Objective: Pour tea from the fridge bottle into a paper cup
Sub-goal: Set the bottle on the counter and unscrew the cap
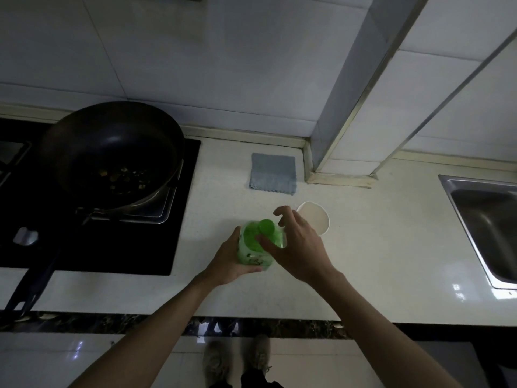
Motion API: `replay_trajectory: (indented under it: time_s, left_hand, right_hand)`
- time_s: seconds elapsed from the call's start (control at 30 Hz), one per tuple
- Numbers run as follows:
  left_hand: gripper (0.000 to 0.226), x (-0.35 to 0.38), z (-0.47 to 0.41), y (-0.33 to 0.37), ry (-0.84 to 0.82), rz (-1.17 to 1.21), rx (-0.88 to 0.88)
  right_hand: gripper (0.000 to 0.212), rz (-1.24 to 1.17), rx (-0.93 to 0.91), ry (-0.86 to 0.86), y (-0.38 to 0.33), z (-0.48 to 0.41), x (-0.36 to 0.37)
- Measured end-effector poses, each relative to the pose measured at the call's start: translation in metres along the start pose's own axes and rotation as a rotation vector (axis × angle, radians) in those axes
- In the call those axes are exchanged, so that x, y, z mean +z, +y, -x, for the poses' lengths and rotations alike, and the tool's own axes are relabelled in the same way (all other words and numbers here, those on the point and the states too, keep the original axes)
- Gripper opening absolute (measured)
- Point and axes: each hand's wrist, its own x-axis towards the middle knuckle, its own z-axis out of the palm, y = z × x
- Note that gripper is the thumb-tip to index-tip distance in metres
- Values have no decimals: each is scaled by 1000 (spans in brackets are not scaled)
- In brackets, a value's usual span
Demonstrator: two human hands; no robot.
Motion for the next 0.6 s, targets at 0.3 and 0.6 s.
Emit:
replay_trajectory:
  time_s: [0.3, 0.6]
  left_hand:
    - [90, 0, 0, 3, -24, -17, -132]
    - [93, -4, -1, 4, -70, -51, -156]
  right_hand:
    - [58, 461, 97, -39, -39, -20, -5]
    - [55, 464, 31, -64, -42, -18, -2]
